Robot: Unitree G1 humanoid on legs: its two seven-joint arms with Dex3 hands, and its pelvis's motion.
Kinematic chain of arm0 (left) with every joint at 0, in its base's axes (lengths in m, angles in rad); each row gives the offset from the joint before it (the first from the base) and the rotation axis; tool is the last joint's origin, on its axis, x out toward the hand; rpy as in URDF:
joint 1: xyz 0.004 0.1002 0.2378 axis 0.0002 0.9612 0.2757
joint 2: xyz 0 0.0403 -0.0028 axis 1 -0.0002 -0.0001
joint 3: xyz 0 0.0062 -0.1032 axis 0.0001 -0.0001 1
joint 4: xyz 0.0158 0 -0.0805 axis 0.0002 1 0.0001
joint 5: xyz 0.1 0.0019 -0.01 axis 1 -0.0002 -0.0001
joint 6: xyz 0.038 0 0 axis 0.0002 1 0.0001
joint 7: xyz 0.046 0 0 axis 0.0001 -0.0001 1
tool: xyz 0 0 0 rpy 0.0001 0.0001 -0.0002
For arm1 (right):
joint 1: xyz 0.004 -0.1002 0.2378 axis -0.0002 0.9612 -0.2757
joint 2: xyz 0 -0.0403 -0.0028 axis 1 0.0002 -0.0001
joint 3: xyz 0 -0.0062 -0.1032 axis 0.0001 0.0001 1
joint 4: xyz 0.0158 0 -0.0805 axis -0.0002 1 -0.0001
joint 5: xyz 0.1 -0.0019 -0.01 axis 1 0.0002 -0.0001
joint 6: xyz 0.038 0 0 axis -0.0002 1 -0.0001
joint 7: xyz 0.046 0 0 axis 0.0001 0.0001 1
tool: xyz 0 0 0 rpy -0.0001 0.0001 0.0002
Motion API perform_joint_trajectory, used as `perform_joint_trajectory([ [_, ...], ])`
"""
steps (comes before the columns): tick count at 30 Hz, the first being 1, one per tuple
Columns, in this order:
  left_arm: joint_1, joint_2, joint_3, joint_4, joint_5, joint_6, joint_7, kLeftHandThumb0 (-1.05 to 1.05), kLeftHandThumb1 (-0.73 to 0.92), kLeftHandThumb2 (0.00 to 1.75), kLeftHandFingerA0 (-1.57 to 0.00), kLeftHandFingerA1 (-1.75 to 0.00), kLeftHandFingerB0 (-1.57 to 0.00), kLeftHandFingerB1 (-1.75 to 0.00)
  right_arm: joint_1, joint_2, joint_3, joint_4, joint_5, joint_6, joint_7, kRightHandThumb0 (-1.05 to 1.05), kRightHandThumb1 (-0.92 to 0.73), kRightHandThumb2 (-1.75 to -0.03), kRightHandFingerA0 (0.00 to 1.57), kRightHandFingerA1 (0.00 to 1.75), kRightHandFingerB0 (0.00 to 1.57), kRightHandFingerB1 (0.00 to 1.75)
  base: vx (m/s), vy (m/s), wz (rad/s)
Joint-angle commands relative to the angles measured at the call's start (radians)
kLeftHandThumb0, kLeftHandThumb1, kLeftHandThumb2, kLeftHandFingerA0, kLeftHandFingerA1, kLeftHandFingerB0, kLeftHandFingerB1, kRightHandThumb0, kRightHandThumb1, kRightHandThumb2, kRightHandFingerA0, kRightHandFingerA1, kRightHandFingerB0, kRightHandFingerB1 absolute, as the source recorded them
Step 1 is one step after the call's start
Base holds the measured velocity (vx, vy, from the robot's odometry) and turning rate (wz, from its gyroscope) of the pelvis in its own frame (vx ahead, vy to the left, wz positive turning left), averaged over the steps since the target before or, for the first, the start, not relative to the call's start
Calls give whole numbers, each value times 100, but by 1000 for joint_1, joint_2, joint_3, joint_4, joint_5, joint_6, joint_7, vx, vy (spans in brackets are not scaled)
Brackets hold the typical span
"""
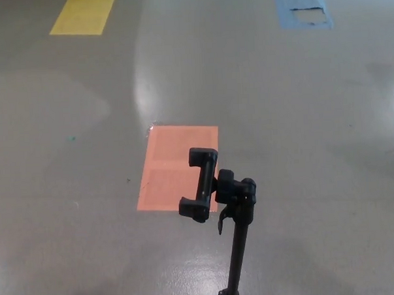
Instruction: The robot uses its left hand to grab the top of a phone stand kept on the floor and tilt it upwards to adjust its angle
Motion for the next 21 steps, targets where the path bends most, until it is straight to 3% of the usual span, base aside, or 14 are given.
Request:
perform_joint_trajectory([
  [1,-19,29,-22,12,32,-76,11,-74,86,67,-24,-31,-11,-23,-28,-17,6,22,-10,-22,11,-35,-56,-110,1,50,0,49,0,0,0],
  [2,-25,29,-33,9,47,-89,40,-75,86,65,-22,-31,-8,-26,-33,-17,5,23,-10,-20,11,-35,-55,-109,1,51,0,49,0,0,0],
  [3,-36,28,-47,-3,62,-118,84,-77,67,99,-12,-45,-5,-27,-40,-17,1,25,-7,-20,11,-35,-55,-109,1,51,0,49,0,0,0],
  [5,-44,27,-53,-20,66,-149,111,-78,68,98,-11,-43,-4,-25,-44,-16,0,26,-5,-22,10,-35,-55,-109,1,51,0,49,0,0,0],
  [6,-48,29,-55,-34,65,-174,121,-76,75,72,-14,-33,-7,-17,-47,-16,1,28,-7,-26,9,-35,-55,-109,1,51,0,49,0,0,0],
  [7,-48,29,-56,-39,65,-184,124,-76,75,72,-14,-33,-7,-17,-48,-16,1,28,-7,-27,8,-35,-55,-109,1,51,0,49,0,0,0],
  [8,-54,32,-59,-54,67,-208,131,-77,68,97,-10,-43,-4,-22,-55,-15,0,28,-7,-27,9,-65,-82,-65,15,37,15,29,0,0,0],
  [9,-55,32,-61,-57,68,-213,133,-77,68,97,-10,-43,-4,-22,-56,-14,0,28,-7,-27,10,-65,-82,-65,15,37,15,29,0,0,0],
  [10,-60,37,-74,-73,86,-240,157,-75,68,101,-15,-47,-1,-23,-62,-15,2,28,-8,-25,10,-35,-54,-109,1,51,0,49,0,0,0],
  [11,-65,46,-100,-104,122,-265,193,-75,69,105,-4,-43,0,-22,-67,-16,5,28,-12,-21,10,-65,-82,-66,14,33,18,28,0,0,0],
  [16,-83,89,-153,-246,188,-335,247,-73,68,104,-1,-32,0,-22,-92,-21,1,30,-7,-18,18,-65,-80,-64,16,37,19,31,0,0,0],
  [18,-83,118,-165,-324,214,-356,267,-81,71,102,-9,-31,-4,-16,-99,-22,-1,30,-5,-16,22,-65,-80,-65,15,36,19,30,0,0,0],
  [21,-84,147,-171,-404,240,-368,284,-82,71,102,-9,-33,0,-15,-111,-22,-1,30,-6,-8,21,-64,-81,-65,15,35,18,29,0,0,0],
])
